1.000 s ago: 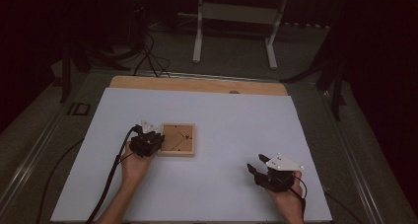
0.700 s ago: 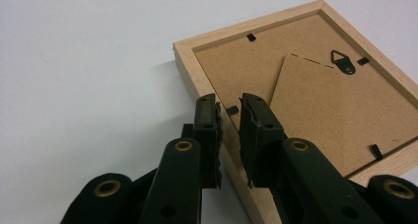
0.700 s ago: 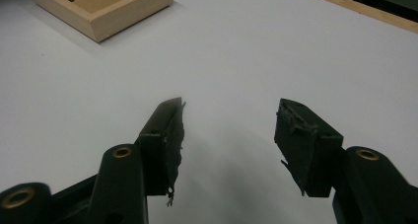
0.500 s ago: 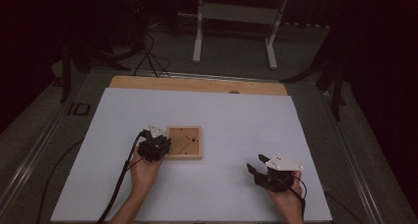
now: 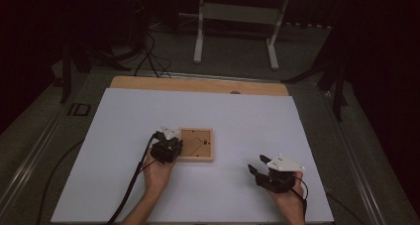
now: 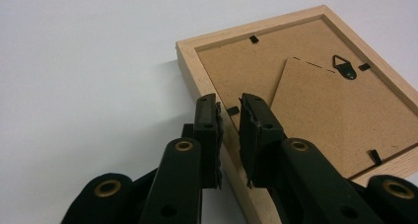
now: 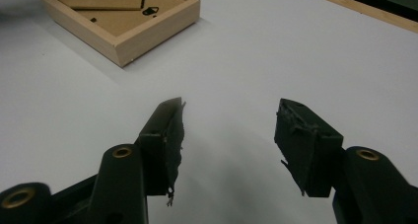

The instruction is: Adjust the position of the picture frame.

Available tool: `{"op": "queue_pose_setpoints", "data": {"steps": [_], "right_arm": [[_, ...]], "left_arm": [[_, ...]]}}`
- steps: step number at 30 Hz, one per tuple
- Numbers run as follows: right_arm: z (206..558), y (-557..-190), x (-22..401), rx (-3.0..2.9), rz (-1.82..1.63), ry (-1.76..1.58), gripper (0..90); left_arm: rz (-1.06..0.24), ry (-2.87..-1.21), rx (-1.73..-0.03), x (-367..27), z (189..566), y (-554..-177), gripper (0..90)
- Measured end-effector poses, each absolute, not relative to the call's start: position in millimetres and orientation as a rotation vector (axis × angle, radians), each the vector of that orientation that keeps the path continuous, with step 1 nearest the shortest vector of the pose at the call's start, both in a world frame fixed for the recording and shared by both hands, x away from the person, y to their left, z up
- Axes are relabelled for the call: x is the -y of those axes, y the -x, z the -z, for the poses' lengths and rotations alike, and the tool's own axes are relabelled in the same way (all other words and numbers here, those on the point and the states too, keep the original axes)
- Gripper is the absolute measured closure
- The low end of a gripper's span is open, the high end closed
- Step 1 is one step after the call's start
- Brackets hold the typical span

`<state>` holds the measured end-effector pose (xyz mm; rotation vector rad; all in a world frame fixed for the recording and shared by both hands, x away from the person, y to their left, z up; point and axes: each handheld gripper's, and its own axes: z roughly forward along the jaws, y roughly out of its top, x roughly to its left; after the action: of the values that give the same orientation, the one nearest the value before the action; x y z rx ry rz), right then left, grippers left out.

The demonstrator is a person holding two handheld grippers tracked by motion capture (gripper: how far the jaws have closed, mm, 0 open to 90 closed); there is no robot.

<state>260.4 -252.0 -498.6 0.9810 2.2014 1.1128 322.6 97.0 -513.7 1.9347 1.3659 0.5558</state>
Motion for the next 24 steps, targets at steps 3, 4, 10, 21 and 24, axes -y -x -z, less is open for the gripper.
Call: {"op": "queue_pose_setpoints", "data": {"steps": [3,4,10,21,24], "right_arm": [[498.6,-260.5,252.1,-2.2,-1.114,-0.981,43.9],[498.6,-260.5,252.1,-2.2,-1.114,-0.981,43.9],[498.4,-260.5,252.5,-2.199,-1.114,-0.98,44.0],[498.4,-260.4,252.9,-2.197,-1.116,-0.98,43.9],[498.3,-260.5,253.1,-2.196,-1.117,-0.981,43.9]], "left_arm": [[-0.564,-1.925,-1.373,-91.2,514.0,-322.6,78.5],[-0.564,-1.925,-1.373,-91.2,514.0,-322.6,78.5],[-0.563,-1.923,-1.38,-84.7,513.8,-323.6,78.6],[-0.582,-1.908,-1.402,-76.3,514.3,-323.1,79.0],[-0.595,-1.897,-1.413,-74.3,514.6,-322.2,79.1]]}}
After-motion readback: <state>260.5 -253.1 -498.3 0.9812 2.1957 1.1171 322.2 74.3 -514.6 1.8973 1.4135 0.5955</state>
